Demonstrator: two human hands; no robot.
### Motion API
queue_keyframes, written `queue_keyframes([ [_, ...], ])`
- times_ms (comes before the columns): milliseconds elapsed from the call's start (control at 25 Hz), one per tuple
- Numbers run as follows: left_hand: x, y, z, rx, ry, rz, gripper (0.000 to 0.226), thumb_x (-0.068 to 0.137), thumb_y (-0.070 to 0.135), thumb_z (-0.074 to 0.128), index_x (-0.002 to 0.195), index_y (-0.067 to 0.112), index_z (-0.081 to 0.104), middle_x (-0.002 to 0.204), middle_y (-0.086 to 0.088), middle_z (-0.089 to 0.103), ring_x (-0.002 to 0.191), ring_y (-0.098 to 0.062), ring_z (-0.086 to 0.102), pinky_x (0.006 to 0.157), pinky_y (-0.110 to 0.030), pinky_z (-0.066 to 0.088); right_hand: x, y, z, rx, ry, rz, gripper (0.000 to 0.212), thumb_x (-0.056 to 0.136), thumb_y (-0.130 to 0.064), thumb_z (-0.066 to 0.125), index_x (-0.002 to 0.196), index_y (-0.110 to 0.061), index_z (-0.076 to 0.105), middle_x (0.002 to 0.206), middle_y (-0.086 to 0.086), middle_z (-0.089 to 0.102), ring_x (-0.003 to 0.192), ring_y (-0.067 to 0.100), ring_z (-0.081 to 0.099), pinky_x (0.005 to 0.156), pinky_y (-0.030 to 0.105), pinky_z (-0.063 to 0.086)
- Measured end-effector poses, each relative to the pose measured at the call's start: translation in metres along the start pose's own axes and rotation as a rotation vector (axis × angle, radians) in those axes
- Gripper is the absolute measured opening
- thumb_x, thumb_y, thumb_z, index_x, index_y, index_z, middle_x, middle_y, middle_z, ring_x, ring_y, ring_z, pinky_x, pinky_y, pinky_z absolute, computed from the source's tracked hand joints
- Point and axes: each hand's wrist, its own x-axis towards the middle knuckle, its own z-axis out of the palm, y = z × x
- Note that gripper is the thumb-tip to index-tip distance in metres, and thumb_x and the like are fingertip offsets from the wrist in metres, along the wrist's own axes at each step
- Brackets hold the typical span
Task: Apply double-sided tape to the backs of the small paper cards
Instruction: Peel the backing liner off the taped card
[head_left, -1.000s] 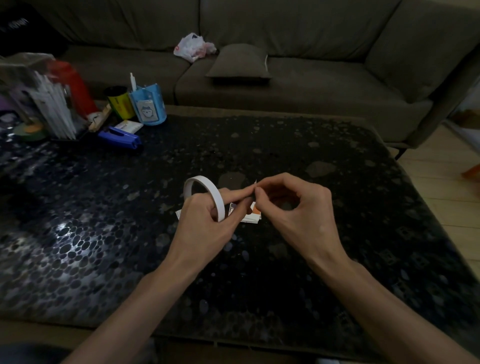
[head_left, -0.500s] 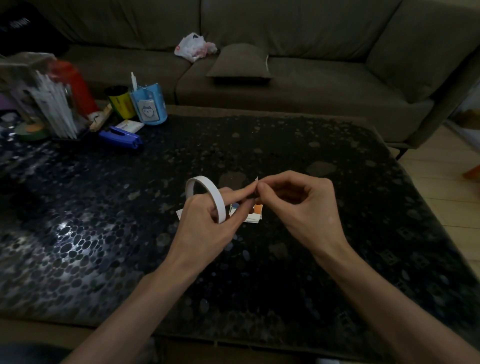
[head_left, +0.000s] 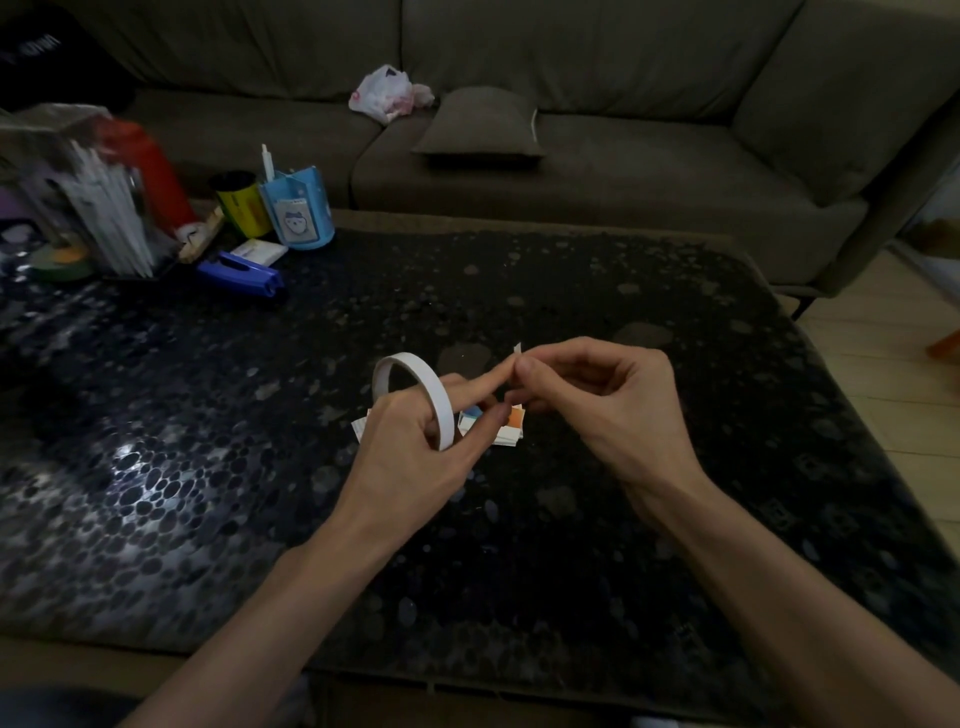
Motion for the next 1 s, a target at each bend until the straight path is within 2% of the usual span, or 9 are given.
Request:
queue_keyframes([
  [120,-0.001,-0.001,0.000,0.029,-0.007,0.002,0.035,0.096,0.017,0.073,0.131,0.018,0.071,0.098,0.001,0.076,0.072,-0.020,0.073,0.066,-0.040,0.063,0.002,0.001,-0.002,-0.056,-0.011,0.010,0.009,0.094,-0.011,0.075,0.100,-0.013,0.080,0.094,-0.005,0.081,0.087,0.012,0.079,0.078,0.019,0.060],
  [320,0.002,-0.001,0.001,0.000,0.003,-0.004,0.035,0.095,0.016,0.073,0.130,0.017,0.072,0.093,0.001,0.076,0.067,-0.016,0.068,0.062,-0.021,0.056,0.003,-0.002,-0.004,-0.124,-0.027,-0.016,0.010,0.094,-0.012,0.075,0.101,-0.013,0.081,0.094,-0.006,0.081,0.085,0.009,0.079,0.080,0.020,0.061],
  [360,0.002,-0.001,0.002,-0.027,0.001,-0.010,0.036,0.095,0.015,0.073,0.130,0.017,0.072,0.093,0.001,0.076,0.066,-0.016,0.068,0.063,-0.021,0.056,0.003,-0.003,-0.005,-0.119,-0.030,-0.022,0.010,0.093,-0.012,0.075,0.101,-0.013,0.081,0.093,-0.006,0.081,0.085,0.010,0.079,0.080,0.020,0.061],
  [440,0.002,-0.001,0.002,-0.050,0.001,-0.011,0.036,0.094,0.016,0.075,0.130,0.018,0.072,0.094,0.001,0.077,0.069,-0.017,0.069,0.067,-0.029,0.061,0.002,-0.004,-0.005,-0.143,-0.030,-0.036,0.009,0.093,-0.013,0.076,0.101,-0.014,0.081,0.093,-0.006,0.081,0.085,0.008,0.078,0.080,0.021,0.061],
  [560,0.000,-0.001,0.003,-0.056,0.010,-0.005,0.037,0.092,0.019,0.076,0.129,0.021,0.072,0.095,0.003,0.078,0.065,-0.016,0.067,0.065,-0.032,0.061,0.000,-0.005,-0.004,-0.219,-0.023,-0.053,0.009,0.093,-0.012,0.076,0.100,-0.015,0.081,0.092,-0.007,0.080,0.086,0.006,0.077,0.083,0.023,0.062],
  [800,0.000,-0.004,0.002,-0.107,-0.009,-0.024,0.033,0.094,0.017,0.074,0.127,0.023,0.074,0.094,0.000,0.078,0.074,-0.028,0.072,0.066,-0.042,0.061,-0.002,-0.008,-0.005,-0.222,-0.037,-0.059,0.010,0.093,-0.010,0.076,0.099,-0.015,0.081,0.092,-0.007,0.080,0.086,0.005,0.077,0.080,0.018,0.060],
  [1000,0.000,-0.002,0.002,-0.124,-0.030,-0.034,0.032,0.094,0.018,0.073,0.126,0.020,0.074,0.094,0.000,0.078,0.076,-0.029,0.072,0.067,-0.043,0.060,-0.002,-0.010,-0.006,-0.229,-0.043,-0.052,0.008,0.092,-0.013,0.076,0.098,-0.016,0.080,0.092,-0.006,0.080,0.086,0.006,0.077,0.081,0.022,0.061],
])
